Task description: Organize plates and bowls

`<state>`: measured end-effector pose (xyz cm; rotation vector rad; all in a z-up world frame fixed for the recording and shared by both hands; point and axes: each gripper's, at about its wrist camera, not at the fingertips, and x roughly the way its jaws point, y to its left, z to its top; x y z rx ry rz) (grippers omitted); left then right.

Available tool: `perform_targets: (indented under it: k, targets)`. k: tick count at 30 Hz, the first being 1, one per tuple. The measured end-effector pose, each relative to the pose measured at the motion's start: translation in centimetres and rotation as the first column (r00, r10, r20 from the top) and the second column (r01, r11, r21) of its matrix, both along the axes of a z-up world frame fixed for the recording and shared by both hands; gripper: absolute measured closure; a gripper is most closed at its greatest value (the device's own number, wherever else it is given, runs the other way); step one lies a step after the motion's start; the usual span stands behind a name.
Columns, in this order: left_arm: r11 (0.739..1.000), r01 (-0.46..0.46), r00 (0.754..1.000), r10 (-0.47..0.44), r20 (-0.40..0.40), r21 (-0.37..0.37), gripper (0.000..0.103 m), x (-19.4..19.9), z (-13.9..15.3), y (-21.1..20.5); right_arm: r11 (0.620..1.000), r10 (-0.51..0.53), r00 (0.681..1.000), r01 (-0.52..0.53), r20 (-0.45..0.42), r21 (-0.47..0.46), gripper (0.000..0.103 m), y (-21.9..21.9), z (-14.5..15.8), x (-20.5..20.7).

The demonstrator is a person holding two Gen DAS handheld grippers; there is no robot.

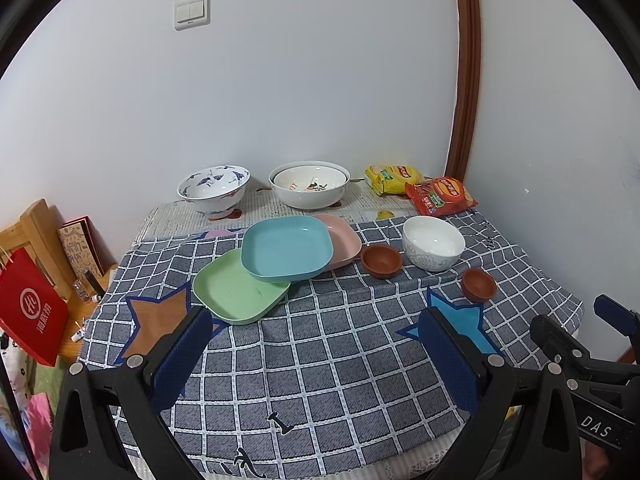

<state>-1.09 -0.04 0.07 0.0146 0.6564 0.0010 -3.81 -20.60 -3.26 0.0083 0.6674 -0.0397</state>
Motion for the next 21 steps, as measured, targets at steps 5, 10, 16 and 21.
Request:
perform_targets:
  k: [5,10,16,21]
  targets:
    - [1.000,0.000,1.000,0.000,0.000,0.000,0.000,-0.03,-0.01,0.02,1.000,0.001,1.000,-0.001,0.000,0.002,0.002,-0.02,0.04,-0.04]
    - [1.000,-0.001,1.000,0.001,0.001,0.000,0.000,-0.06,-0.02,0.01,1.000,0.001,1.000,-0.001,0.001,0.002,0.002,0.01,-0.01,-0.06]
    - [1.000,0.003,1.000,-0.003,0.006,0.008,0.000,-0.02,0.42,0.05,1.000,0.000,1.000,0.000,0.005,0.003,0.002,-0.07,0.11,-0.09]
    - [1.000,0.004,1.000,-0.004,0.010,0.012,0.000,0.06,0.68,-0.06,1.000,0.000,1.000,0.000,0.009,0.005,0.002,-0.23,0.16,-0.13]
